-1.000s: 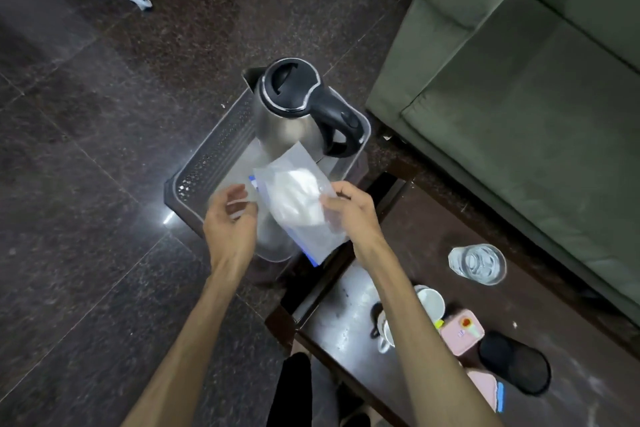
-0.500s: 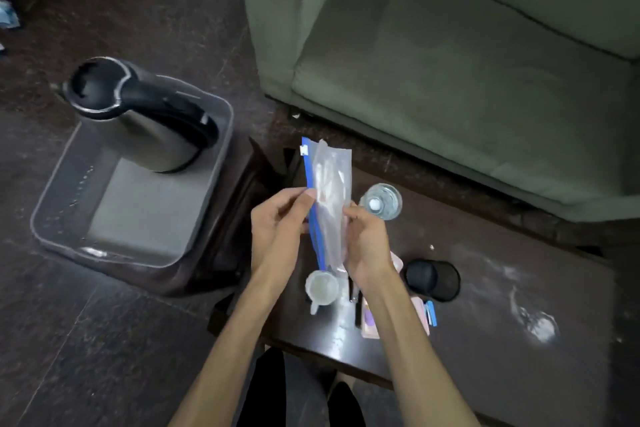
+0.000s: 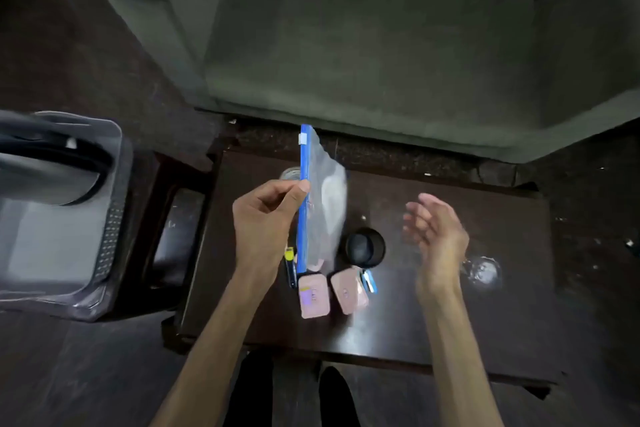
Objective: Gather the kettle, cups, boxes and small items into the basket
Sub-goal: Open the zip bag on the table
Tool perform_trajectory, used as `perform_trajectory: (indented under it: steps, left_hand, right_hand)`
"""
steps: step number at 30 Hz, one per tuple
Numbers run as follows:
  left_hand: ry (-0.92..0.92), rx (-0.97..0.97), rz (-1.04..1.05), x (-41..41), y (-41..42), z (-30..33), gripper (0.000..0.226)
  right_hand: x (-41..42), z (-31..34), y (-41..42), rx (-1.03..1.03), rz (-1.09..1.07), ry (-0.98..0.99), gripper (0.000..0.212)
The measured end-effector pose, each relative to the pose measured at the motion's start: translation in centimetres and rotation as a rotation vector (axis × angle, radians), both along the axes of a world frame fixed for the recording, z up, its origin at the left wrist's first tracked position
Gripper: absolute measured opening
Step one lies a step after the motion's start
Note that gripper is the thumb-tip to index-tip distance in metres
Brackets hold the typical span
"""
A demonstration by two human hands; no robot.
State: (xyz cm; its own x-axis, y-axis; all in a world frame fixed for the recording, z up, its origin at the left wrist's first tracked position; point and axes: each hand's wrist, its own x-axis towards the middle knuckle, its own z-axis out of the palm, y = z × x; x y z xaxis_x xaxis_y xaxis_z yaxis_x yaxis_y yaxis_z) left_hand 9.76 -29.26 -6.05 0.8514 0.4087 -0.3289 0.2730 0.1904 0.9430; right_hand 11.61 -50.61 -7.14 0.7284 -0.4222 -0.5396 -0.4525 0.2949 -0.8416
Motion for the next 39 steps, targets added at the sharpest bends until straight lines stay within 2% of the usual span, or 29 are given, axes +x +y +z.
perform_trajectory:
  steps: [2,4,7,9,15,22,28,31,34,37,39]
  left_hand:
    - [0.013,0.0,-0.014,0.5,-2.3,-0.1,0.01]
    - [0.032,-0.035,-0.037,0.8,-4.7,-0.3,0.014]
    - [0.04,-0.084,-0.106,0.9,-7.5,-0.9,0.016]
    - [0.023,-0.11,-0.131,0.8,-8.8,-1.3,0.01]
    - [-0.016,-0.149,-0.196,0.1,-10.6,-2.2,0.026]
    - [0.018,-0.111,-0.173,-0.2,-12.1,-2.6,0.033]
    - [0.057,-0.23,-0.069,-0.5,-11.7,-2.1,0.038]
    - [0.067,-0.277,-0.004,-0.9,-11.0,-2.1,0.037]
    - [0.127,-0.22,0.003,-1.5,-10.6,-2.1,0.036]
    - [0.275,-0.143,-0.107,-1.6,-11.1,-1.7,0.018]
    - [0.395,-0.007,-0.225,-1.6,-11.7,-1.8,0.042]
  right_hand:
    - [0.0,1.7,-0.7,-0.056,0.117,-0.106,0.015]
    - [0.0,2.9,-0.5,0.013,0.322,-0.147,0.007]
    - [-0.2,3.1,0.3,0.047,0.516,-0.114,0.028]
    - [-0.2,2.6,-0.1,0.06,0.453,-0.097,0.024]
    - [-0.8,1.0,-2.6,0.072,0.378,-0.044,0.007]
    - [-1.2,0.5,-3.9,0.138,0.304,-0.016,0.018]
    - [-1.5,0.8,-5.1,0.237,0.17,0.028,0.019]
    - [-1.7,0.5,-6.2,0.218,0.116,0.044,0.022]
    - [-2.1,0.2,-6.6,0.193,0.135,0.035,0.027]
    - [-2.4,0.0,-6.2,0.136,0.254,0.018,0.031]
    - [-2.5,0.0,-5.9,0.102,0.343,-0.005,0.033]
